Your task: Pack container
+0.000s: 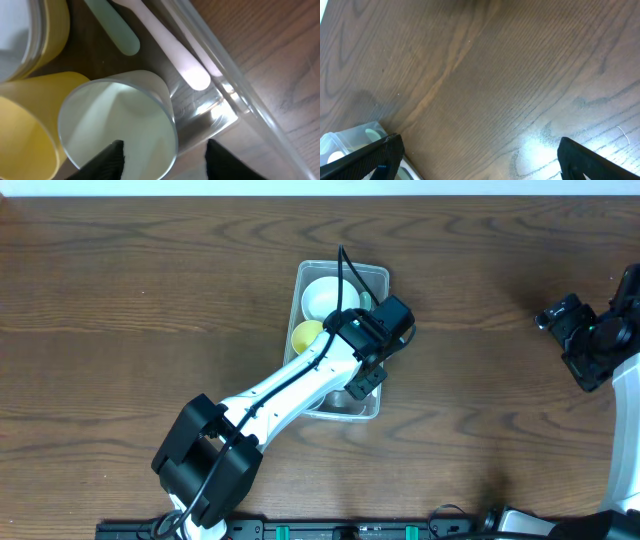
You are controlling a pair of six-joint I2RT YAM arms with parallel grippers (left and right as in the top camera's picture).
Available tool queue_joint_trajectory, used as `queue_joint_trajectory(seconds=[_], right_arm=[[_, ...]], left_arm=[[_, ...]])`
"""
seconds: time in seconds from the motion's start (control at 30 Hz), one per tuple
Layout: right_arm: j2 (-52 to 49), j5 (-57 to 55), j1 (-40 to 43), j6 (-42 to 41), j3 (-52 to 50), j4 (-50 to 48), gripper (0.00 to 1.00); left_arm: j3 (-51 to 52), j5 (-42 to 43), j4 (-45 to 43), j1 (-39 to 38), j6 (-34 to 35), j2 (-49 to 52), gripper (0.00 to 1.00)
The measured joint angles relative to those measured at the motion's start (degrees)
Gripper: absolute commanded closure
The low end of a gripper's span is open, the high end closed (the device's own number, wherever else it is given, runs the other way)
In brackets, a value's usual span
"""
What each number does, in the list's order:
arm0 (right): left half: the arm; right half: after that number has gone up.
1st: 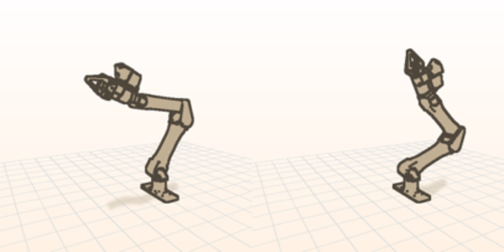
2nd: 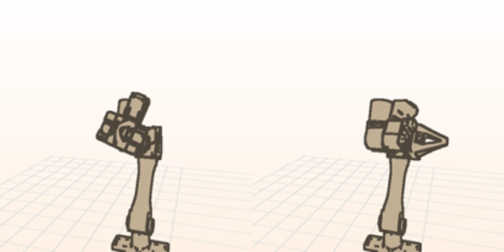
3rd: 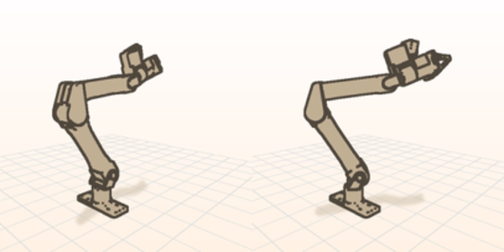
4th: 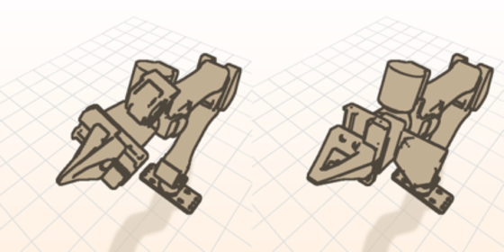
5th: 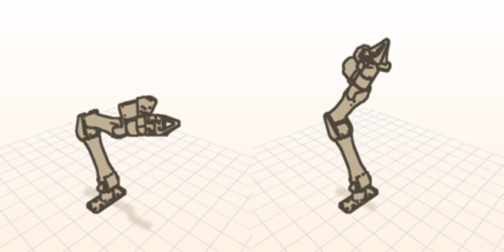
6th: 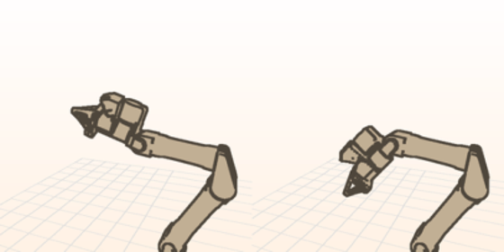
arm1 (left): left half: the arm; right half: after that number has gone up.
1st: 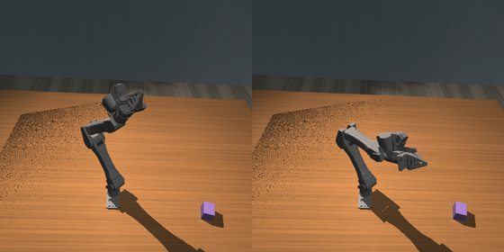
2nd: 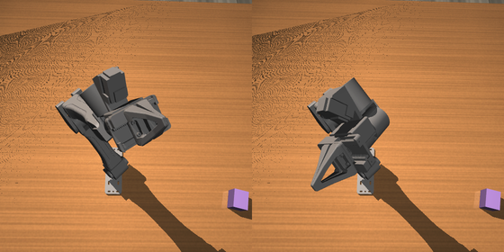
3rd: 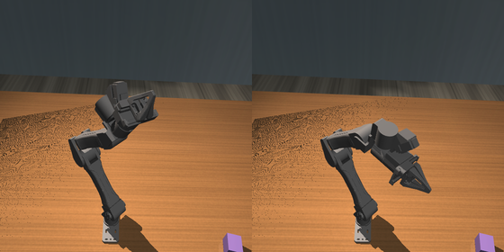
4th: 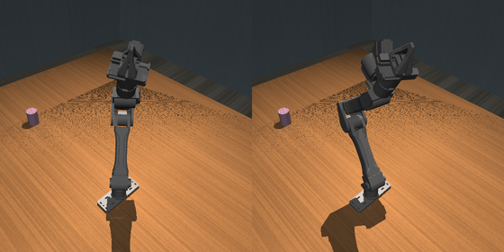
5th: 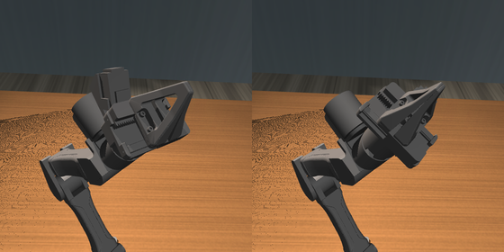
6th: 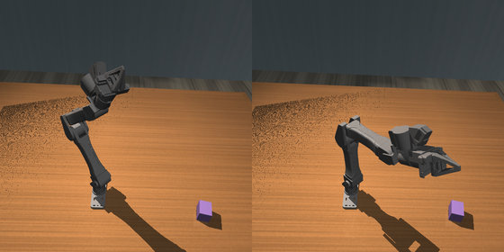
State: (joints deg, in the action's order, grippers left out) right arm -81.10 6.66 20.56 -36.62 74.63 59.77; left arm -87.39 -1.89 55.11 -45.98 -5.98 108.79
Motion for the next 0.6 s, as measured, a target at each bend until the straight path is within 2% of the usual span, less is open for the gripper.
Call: queue_joint_trajectory(seconds=[0.13,0.2,0.27,0.3,0.43,0.6], right_arm=[[0.00,0.00,0.00,-0.02,0.00,0.00,0.01],[0.00,0.00,0.00,-0.02,0.00,0.00,0.01],[0.00,0.00,0.00,-0.02,0.00,0.00,0.01],[0.00,0.00,0.00,-0.02,0.00,0.00,0.01],[0.00,0.00,0.00,-0.02,0.00,0.00,0.01],[-0.02,0.00,0.00,-0.02,0.00,0.00,0.01]], left_arm=[[-2.71,-0.02,1.81,0.00,-0.09,0.02,0.36],[-5.44,-0.04,4.07,0.00,-0.24,0.02,0.28],[-8.79,-0.66,6.93,0.09,0.20,0.02,0.15],[-10.67,-1.33,8.41,0.20,1.01,0.02,0.13],[-17.14,-4.39,13.57,2.08,4.94,0.00,0.07],[-22.43,-6.51,16.98,8.59,12.15,-1.95,0.04]])
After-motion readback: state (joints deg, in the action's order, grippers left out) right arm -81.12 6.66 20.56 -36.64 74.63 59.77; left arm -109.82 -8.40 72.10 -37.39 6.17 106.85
